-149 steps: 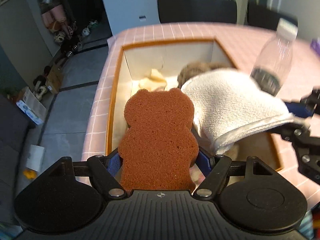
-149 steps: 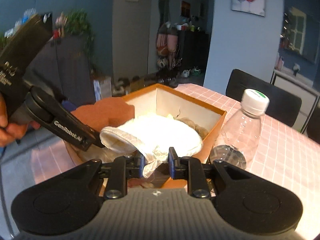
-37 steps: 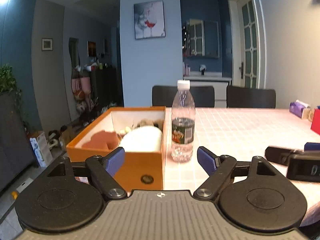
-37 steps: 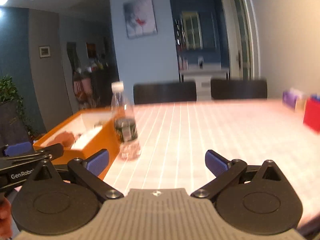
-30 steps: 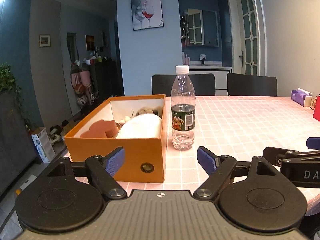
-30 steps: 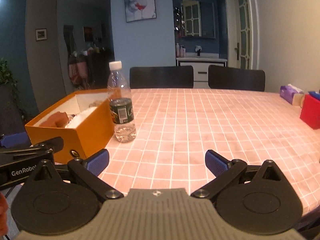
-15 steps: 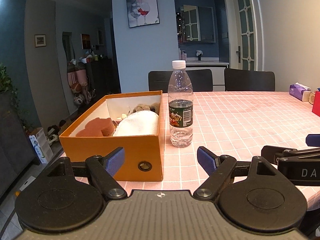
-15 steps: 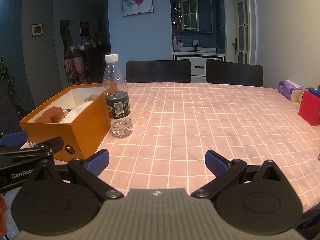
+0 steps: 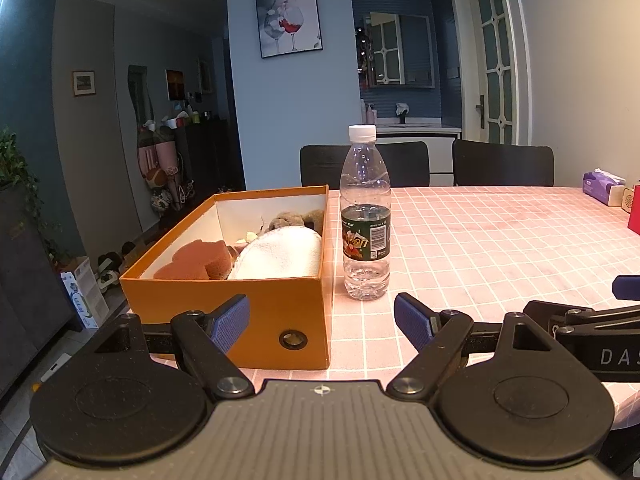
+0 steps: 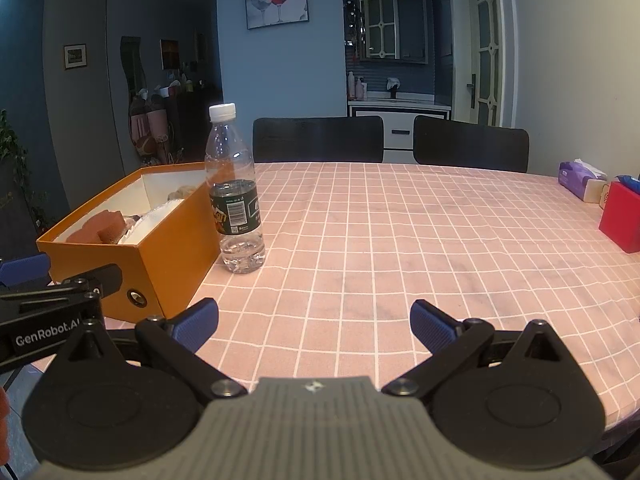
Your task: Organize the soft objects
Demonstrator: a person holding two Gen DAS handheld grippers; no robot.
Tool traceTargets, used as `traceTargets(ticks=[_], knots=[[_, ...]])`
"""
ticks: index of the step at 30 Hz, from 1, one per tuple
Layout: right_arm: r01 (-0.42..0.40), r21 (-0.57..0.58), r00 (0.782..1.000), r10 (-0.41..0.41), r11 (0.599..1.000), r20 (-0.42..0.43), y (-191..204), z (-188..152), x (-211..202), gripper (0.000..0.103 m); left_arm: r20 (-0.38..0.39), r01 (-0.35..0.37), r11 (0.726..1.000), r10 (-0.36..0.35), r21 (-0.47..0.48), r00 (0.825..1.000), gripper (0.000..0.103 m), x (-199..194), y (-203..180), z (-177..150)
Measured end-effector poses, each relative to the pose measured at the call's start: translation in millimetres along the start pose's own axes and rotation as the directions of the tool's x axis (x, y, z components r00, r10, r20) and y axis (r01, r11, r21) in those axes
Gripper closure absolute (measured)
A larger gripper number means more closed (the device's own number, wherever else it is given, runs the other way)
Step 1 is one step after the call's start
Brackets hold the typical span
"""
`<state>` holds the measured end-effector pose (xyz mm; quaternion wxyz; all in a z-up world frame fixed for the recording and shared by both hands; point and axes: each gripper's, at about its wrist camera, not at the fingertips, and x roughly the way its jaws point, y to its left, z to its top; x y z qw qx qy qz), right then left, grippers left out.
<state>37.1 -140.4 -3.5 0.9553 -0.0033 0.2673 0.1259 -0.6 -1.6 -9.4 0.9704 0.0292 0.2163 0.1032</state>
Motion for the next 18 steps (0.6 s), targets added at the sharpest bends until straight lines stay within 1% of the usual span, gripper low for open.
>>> traceTargets(ticks=[18], knots=[[0.000, -0.003, 1.000, 0.000, 1.000, 0.002, -0.2, -1.2, 2.5, 0.003, -0.005, 0.002, 1.000, -0.002, -0.003, 1.000, 0.007, 3.0, -2.4, 1.3]])
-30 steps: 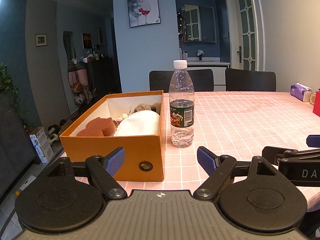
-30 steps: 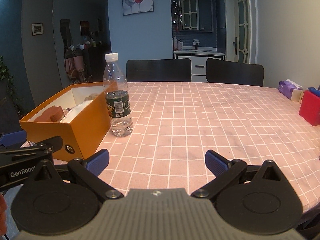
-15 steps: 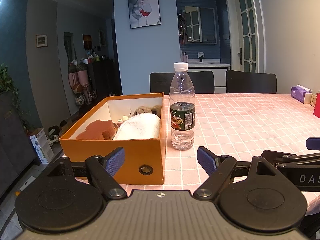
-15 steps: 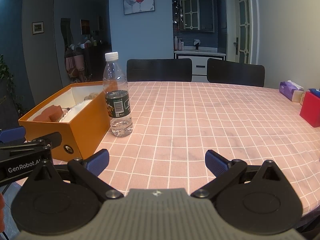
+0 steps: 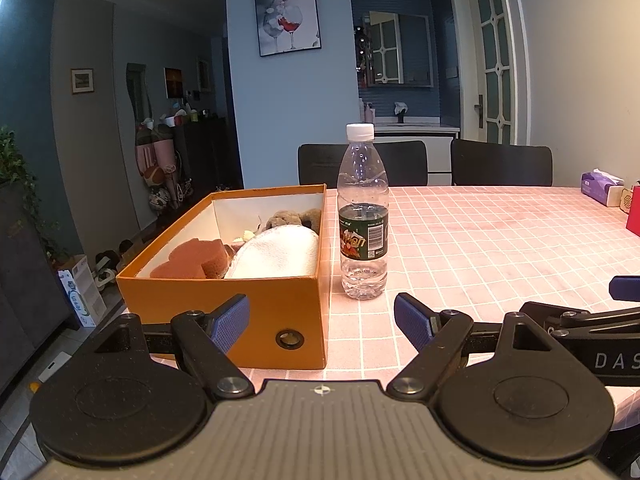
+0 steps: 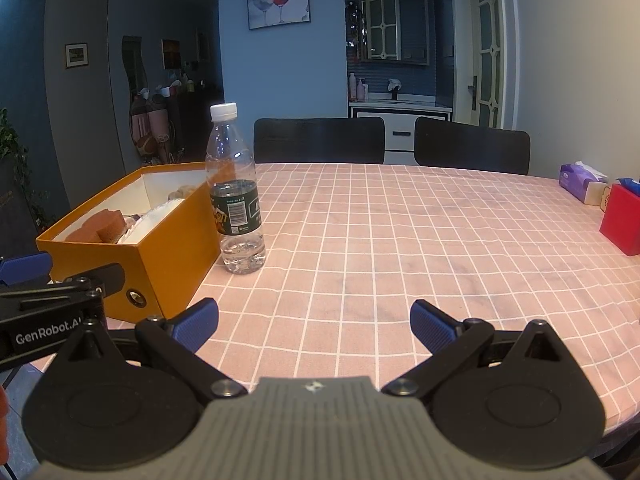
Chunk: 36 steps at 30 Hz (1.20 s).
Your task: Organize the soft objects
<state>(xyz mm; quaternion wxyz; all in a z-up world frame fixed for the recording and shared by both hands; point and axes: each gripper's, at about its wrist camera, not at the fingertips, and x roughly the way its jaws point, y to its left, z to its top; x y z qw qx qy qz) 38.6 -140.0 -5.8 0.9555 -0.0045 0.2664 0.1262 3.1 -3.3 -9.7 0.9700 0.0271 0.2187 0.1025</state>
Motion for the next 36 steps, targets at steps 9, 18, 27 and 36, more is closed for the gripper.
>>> traceTargets(ticks=[9, 18, 27, 36], knots=[[-0.002, -0.002, 1.000, 0.002, 1.000, -0.004, -0.4, -0.5, 1.7, 0.003, -0.006, 0.004, 1.000, -0.004, -0.003, 1.000, 0.007, -0.5, -0.3, -0.8], [-0.005, -0.005, 1.000, 0.005, 1.000, -0.009, -1.5, -1.8, 5.2, 0.003, -0.010, 0.008, 1.000, -0.008, -0.004, 1.000, 0.007, 0.3, -1.9, -2.3], [-0.008, -0.005, 1.000, 0.007, 1.000, -0.013, -2.8, -1.7, 6.4, 0.003, -0.014, 0.011, 1.000, -0.011, -0.004, 1.000, 0.007, 0.9, -2.3, -2.5], [-0.008, -0.004, 1.000, 0.008, 1.000, -0.016, -1.8, -2.7, 8.0, 0.003, -0.013, 0.014, 1.000, -0.014, 0.002, 1.000, 0.007, 0.4, -6.0, -3.8]])
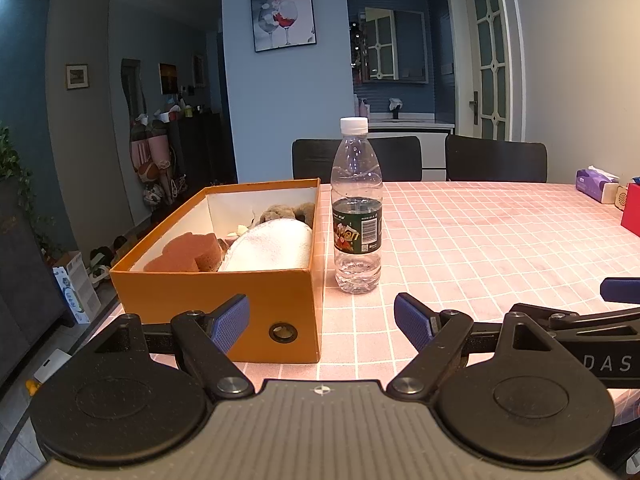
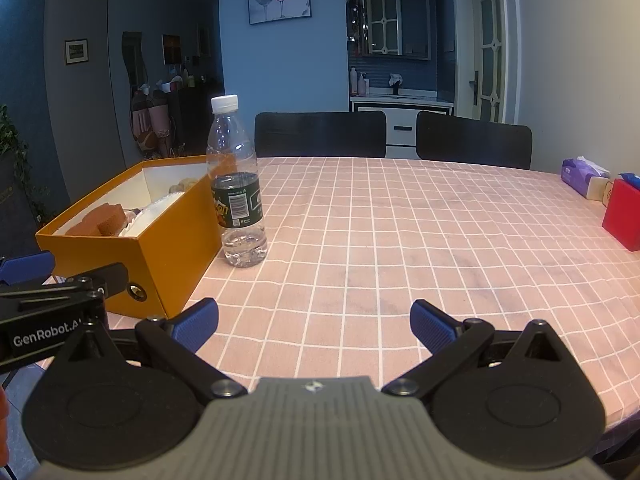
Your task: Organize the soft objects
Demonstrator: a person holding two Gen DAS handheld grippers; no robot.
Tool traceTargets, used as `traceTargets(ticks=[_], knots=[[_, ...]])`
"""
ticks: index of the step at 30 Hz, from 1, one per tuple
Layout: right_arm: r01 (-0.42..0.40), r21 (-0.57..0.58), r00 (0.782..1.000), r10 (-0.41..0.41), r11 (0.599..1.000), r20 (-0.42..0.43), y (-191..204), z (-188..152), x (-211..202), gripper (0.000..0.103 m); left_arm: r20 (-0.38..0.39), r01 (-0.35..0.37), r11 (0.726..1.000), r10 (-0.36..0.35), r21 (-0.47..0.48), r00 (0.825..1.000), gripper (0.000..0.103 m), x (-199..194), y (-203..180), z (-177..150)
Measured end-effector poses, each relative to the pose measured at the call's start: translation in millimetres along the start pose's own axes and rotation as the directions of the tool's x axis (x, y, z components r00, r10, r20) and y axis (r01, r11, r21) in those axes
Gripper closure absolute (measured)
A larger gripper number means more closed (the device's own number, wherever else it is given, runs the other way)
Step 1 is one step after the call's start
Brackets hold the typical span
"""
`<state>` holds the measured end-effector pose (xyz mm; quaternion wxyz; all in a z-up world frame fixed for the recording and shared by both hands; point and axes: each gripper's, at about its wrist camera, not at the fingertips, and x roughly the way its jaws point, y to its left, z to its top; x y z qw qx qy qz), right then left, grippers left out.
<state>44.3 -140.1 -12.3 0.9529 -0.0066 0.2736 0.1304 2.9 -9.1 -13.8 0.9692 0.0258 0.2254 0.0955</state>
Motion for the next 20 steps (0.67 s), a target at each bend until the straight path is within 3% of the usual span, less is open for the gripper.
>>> traceTargets(ticks=[20], knots=[[-0.005, -0.006, 1.000, 0.005, 1.000, -0.011, 3.5, -0.7, 2.7, 0.003, -0.002, 0.008, 1.000, -0.008, 0.002, 1.000, 0.007, 0.6, -0.3, -0.2]])
